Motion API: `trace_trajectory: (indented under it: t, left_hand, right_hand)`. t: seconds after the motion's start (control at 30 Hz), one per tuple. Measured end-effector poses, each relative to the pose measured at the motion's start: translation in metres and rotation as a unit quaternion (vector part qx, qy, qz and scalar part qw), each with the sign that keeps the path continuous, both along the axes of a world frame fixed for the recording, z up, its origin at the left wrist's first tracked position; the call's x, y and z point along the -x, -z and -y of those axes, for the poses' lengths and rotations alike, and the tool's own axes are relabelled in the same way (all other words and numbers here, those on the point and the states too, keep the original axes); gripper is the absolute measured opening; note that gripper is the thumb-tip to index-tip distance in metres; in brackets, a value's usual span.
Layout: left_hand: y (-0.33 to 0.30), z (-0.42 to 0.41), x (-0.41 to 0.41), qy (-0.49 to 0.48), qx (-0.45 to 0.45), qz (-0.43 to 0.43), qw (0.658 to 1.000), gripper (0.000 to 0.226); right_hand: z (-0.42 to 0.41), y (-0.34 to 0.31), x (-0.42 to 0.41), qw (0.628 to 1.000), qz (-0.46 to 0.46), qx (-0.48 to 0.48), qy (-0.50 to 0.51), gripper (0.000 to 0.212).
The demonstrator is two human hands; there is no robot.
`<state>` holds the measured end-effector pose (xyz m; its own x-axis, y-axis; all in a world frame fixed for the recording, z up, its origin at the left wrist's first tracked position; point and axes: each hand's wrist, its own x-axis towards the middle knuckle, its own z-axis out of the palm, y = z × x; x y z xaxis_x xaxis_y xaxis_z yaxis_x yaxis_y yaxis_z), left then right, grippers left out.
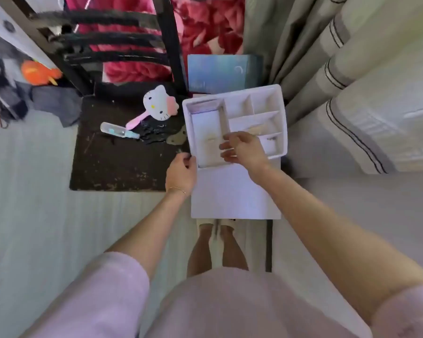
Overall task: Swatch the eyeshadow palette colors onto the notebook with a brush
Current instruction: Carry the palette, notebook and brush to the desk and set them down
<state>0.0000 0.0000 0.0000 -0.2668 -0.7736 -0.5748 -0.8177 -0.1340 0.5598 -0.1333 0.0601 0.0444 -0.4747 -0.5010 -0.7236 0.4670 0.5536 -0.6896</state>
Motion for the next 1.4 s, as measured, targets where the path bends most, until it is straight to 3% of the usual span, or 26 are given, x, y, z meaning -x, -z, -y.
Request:
trace_trajectory:
  t: [0.1, 0.23, 0.33, 0.4, 0.5, 0.63, 0.87, 1.03, 1.1, 1.2, 1.23, 1.3, 1.4]
  left_hand:
    - [0.013, 0.000, 0.005, -0.044, 0.061, 0.004, 0.997, 0.020]
    - [0.021, -0.004, 0.002, -0.054, 0.047, 0.012, 0.997, 0.027]
    - [0.023, -0.002, 0.002, -0.049, 0.045, 0.011, 0.998, 0.022]
    - [0.022, -0.001, 0.003, -0.043, 0.039, 0.007, 0.998, 0.021]
    - [0.021, 0.003, 0.000, -0.055, -0.003, -0.012, 0.998, 0.020]
    - [0.012, 0.003, -0.016, -0.085, -0.099, -0.066, 0.989, 0.012]
    - [-0.054, -0.019, -0.066, -0.138, -0.124, -0.133, 0.974, 0.018]
    - [-0.120, -0.041, -0.096, 0.057, -0.087, -0.196, 0.975, 0.017]
    - [-0.135, -0.051, -0.104, 0.074, -0.059, -0.197, 0.976, 0.011]
    - [-0.154, -0.070, -0.119, -0.008, -0.011, -0.224, 0.975, 0.008]
    - [-0.160, -0.077, -0.125, -0.057, -0.005, -0.241, 0.969, 0.008]
    - [-0.172, -0.095, -0.137, -0.151, 0.000, -0.272, 0.950, 0.008]
    - [-0.181, -0.130, -0.153, -0.249, 0.026, -0.285, 0.925, 0.008]
  right_hand:
    - [0.042, 0.008, 0.011, 1.000, -0.008, -0.010, 0.010, 0.021]
    - [0.088, 0.019, 0.022, 0.998, 0.010, -0.054, 0.020, 0.040]
    - [0.105, 0.027, 0.021, 0.991, 0.085, -0.075, 0.069, 0.031]
    - [0.106, 0.032, 0.016, 0.991, 0.079, -0.086, 0.065, 0.025]
    - [0.089, 0.030, 0.003, 0.991, 0.070, -0.086, 0.080, 0.020]
    - [0.041, 0.009, -0.018, 0.994, 0.052, -0.068, 0.074, 0.030]
    - [-0.041, -0.057, -0.054, 0.986, -0.052, -0.033, -0.153, 0.016]
    - [-0.085, -0.098, -0.073, 0.951, -0.134, -0.024, -0.279, 0.023]
    - [-0.091, -0.110, -0.081, 0.939, -0.145, 0.001, -0.312, 0.022]
    - [-0.094, -0.120, -0.093, 0.930, -0.177, 0.017, -0.322, 0.012]
    - [-0.093, -0.125, -0.096, 0.926, -0.182, 0.013, -0.332, 0.017]
    - [-0.091, -0.133, -0.101, 0.917, -0.117, 0.024, -0.381, 0.027]
    - [-0.088, -0.142, -0.113, 0.856, -0.065, 0.089, -0.504, 0.018]
